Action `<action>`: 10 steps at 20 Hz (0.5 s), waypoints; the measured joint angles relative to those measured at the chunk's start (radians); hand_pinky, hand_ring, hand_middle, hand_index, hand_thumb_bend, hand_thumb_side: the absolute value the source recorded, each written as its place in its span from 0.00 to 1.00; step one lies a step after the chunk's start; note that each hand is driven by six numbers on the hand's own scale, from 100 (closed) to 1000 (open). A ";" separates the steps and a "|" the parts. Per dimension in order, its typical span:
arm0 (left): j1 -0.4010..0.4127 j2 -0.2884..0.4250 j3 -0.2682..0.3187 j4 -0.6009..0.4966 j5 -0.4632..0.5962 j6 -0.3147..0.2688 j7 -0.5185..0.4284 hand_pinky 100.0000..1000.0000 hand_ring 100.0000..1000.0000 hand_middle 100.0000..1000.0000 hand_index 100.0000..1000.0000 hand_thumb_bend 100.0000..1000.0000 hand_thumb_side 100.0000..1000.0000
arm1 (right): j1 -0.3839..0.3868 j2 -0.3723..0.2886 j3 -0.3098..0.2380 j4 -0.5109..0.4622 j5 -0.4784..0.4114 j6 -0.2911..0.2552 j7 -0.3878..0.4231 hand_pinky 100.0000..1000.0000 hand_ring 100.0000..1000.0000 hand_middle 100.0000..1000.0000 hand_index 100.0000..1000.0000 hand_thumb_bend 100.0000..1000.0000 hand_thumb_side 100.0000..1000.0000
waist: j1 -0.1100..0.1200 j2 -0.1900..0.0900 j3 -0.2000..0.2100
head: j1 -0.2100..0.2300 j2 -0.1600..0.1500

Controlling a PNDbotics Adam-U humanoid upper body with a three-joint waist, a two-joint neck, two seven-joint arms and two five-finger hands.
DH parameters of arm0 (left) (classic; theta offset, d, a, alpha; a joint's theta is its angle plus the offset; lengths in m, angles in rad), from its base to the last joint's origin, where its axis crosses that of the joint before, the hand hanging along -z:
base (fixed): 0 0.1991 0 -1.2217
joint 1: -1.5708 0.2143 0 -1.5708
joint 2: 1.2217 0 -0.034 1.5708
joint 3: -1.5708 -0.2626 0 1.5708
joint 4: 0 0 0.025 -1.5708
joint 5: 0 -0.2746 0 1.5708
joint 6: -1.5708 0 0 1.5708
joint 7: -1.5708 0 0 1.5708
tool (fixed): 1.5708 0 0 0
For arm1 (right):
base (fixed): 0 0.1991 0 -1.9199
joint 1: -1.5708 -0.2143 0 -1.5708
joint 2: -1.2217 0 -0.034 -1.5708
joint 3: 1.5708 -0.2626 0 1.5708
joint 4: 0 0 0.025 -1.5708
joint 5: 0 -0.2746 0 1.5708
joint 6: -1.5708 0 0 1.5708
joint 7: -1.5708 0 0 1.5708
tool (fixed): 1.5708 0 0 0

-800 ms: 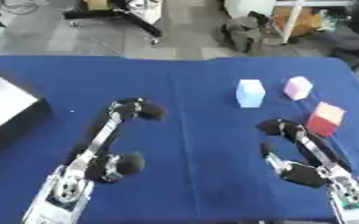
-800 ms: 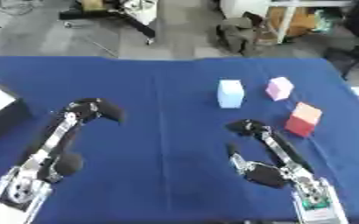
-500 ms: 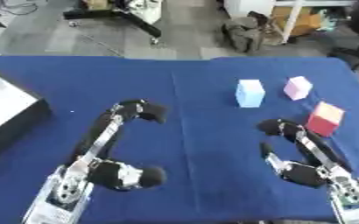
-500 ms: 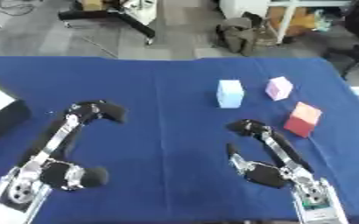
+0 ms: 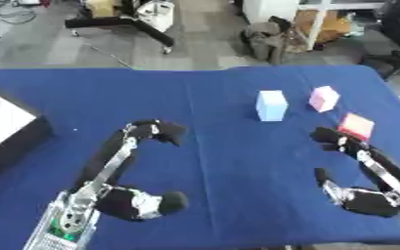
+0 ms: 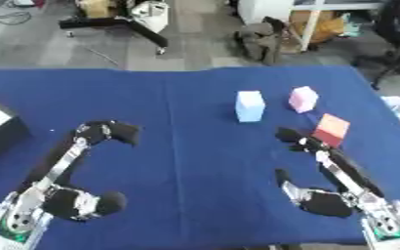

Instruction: Pick up the objects with one hand, pass them to the other hand, and then place them into the box on the other side of the table.

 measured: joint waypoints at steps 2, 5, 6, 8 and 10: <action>0.001 0.000 0.000 0.002 0.000 0.001 -0.002 0.68 0.64 0.53 0.78 0.68 0.85 | 0.031 -0.059 -0.016 -0.008 0.009 -0.010 -0.039 0.88 0.97 0.95 1.00 0.00 0.24 | -0.001 -0.001 0.000 | -0.011 0.000; 0.001 0.000 -0.001 0.006 0.000 0.004 -0.004 0.68 0.64 0.53 0.78 0.65 0.88 | 0.057 -0.130 -0.037 -0.003 0.021 -0.012 -0.100 0.89 0.98 0.96 1.00 0.00 0.20 | -0.002 -0.001 0.001 | -0.025 0.000; 0.001 0.000 -0.001 0.006 0.000 0.005 -0.005 0.68 0.64 0.53 0.78 0.65 0.88 | 0.061 -0.149 -0.042 0.005 0.023 -0.012 -0.118 0.89 0.98 0.96 1.00 0.00 0.20 | -0.002 -0.001 0.003 | -0.031 0.000; 0.000 0.000 -0.004 0.006 0.000 0.007 -0.007 0.68 0.64 0.53 0.78 0.64 0.89 | 0.060 -0.179 -0.049 0.031 0.024 -0.010 -0.147 0.89 0.98 0.96 1.00 0.00 0.20 | -0.004 -0.001 0.006 | -0.043 0.000; 0.000 0.000 -0.007 0.006 0.000 0.010 -0.010 0.68 0.64 0.53 0.78 0.64 0.89 | 0.058 -0.203 -0.052 0.069 0.020 -0.010 -0.167 0.89 0.98 0.96 1.00 0.00 0.20 | -0.005 -0.001 0.007 | -0.056 0.000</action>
